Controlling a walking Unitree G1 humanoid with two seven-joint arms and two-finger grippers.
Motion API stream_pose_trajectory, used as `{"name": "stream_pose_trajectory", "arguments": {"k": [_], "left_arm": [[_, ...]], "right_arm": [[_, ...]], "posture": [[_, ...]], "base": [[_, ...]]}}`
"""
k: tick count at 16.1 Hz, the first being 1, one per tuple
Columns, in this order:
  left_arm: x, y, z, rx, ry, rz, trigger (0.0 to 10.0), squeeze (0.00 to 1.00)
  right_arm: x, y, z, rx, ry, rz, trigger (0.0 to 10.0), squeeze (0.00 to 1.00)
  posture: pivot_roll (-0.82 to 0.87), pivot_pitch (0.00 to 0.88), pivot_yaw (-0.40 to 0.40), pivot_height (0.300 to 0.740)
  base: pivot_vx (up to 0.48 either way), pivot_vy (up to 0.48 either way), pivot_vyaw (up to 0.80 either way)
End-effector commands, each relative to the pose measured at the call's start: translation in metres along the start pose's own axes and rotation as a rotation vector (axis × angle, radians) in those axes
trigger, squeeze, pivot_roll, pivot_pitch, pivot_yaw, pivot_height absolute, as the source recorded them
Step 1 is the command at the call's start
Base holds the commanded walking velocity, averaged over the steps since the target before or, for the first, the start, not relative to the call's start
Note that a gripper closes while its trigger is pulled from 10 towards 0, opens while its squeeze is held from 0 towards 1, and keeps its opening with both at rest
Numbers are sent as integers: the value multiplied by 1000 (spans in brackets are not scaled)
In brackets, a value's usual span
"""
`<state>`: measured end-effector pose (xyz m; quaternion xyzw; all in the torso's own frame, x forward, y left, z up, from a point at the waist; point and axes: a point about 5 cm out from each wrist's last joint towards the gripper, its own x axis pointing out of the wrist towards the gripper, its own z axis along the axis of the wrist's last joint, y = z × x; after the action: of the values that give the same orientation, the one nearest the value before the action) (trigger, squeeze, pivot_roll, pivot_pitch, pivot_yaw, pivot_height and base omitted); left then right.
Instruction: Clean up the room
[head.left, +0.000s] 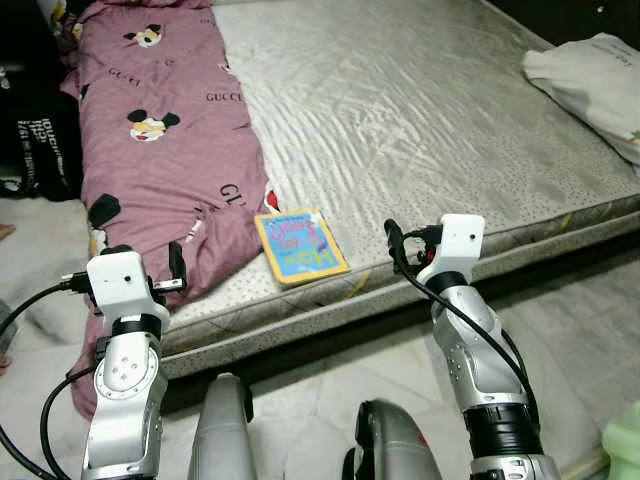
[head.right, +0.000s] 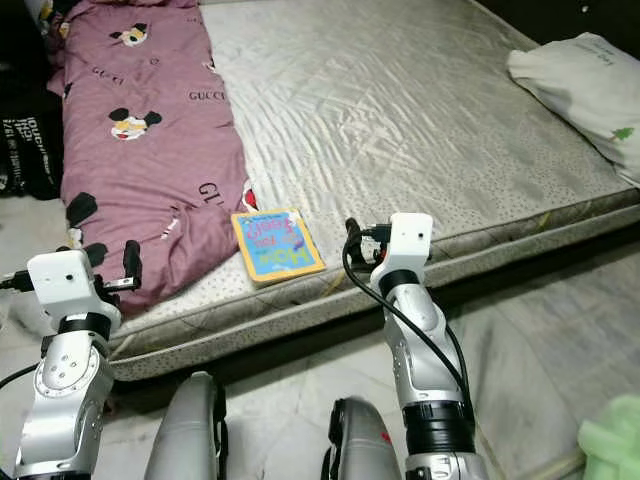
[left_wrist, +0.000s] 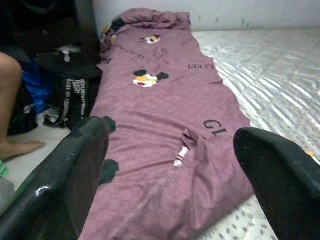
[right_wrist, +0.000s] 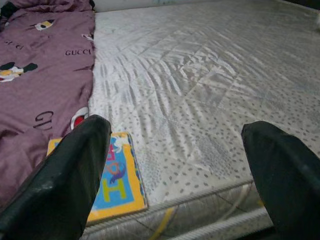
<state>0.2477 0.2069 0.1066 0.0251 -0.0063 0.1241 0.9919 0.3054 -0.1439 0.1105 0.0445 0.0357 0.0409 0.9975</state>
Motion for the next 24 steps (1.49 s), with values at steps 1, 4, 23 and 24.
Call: {"name": "stream_pose_trajectory", "arguments": {"k": [1, 4, 23, 24], "left_arm": [[-1, 0, 1, 1, -2, -4, 10000, 0], [-1, 0, 1, -1, -3, -8, 10000, 0], [10, -21, 3, -65, 8, -18, 10000, 0], [11, -20, 3, -69, 5, -14, 10000, 0]], "right_arm": [[1, 1, 2, -7, -9, 6, 10000, 0], [1, 1, 2, -8, -9, 6, 10000, 0], [3, 0, 1, -8, -8, 8, 10000, 0], [3, 0, 2, -8, -10, 8, 10000, 0]], "posture": [[-28, 120, -39, 650], [-27, 120, -39, 650], [-33, 127, -45, 566], [-33, 127, -45, 556]], "base": [[304, 0, 0], [312, 0, 0], [100, 0, 0], [0, 0, 0]]}}
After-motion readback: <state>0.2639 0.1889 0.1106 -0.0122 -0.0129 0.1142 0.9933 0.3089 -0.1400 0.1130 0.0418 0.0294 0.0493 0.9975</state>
